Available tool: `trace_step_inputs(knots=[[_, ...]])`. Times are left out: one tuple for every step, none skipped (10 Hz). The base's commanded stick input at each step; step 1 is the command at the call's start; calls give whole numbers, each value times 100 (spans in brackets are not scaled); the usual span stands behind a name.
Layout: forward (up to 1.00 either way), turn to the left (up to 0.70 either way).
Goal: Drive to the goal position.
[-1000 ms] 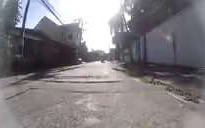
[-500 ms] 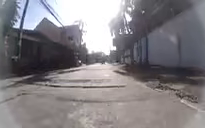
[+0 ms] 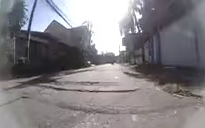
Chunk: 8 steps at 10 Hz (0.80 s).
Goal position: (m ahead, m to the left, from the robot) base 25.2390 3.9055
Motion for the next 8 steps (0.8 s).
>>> trace_step_inputs(knots=[[70, 0], [70, 0], [70, -12], [70, -35], [70, -35], [70, -35], [70, -35], [70, -35]])
